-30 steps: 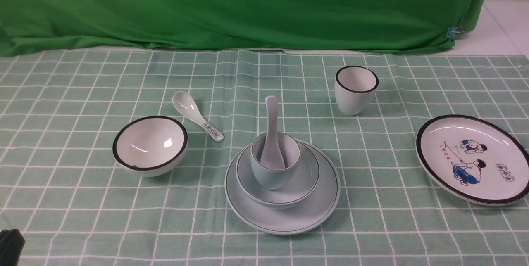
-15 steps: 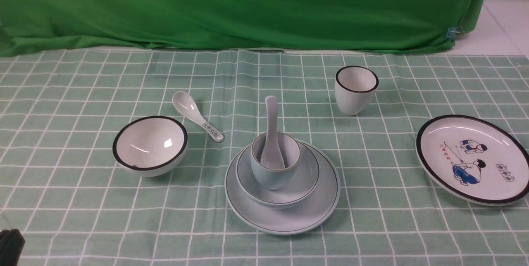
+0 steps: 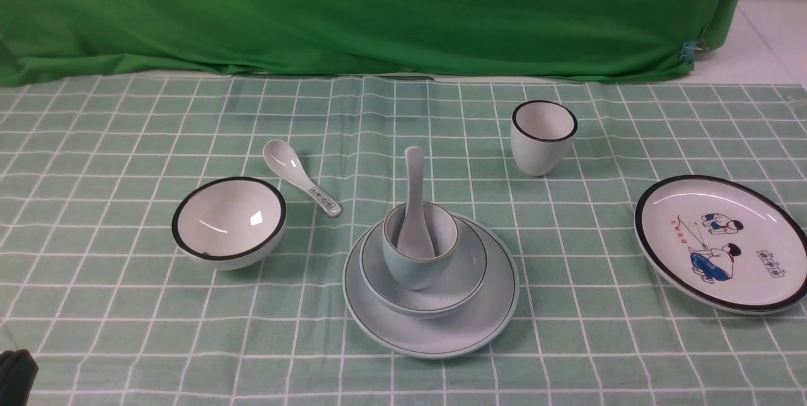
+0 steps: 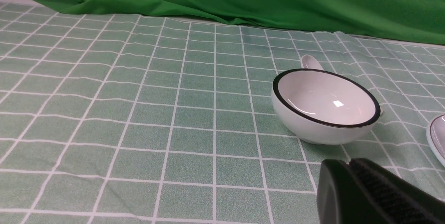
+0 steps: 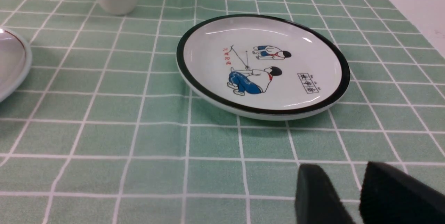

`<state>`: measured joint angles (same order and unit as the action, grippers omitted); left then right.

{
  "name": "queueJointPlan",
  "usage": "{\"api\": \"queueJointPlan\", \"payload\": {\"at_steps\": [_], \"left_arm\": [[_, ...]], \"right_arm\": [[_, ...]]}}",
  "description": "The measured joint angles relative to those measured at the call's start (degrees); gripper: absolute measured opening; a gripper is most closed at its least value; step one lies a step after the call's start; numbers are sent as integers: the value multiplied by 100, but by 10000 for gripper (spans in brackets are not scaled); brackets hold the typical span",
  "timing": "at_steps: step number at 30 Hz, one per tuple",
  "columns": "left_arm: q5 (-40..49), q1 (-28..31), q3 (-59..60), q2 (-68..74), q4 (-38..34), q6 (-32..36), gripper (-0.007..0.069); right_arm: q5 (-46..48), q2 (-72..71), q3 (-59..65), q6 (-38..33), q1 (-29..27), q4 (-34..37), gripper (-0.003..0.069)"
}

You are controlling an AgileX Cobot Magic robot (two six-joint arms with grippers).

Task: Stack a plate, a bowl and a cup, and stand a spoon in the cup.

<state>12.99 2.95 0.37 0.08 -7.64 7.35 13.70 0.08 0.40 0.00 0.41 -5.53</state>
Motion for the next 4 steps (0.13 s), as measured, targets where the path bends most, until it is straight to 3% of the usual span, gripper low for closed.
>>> {"api": "queueJointPlan", "payload": {"at_steps": [4], "left_arm": [[0,0,0,0,0,0,12]], "right_arm": [[0,0,0,0,0,0,242]]}}
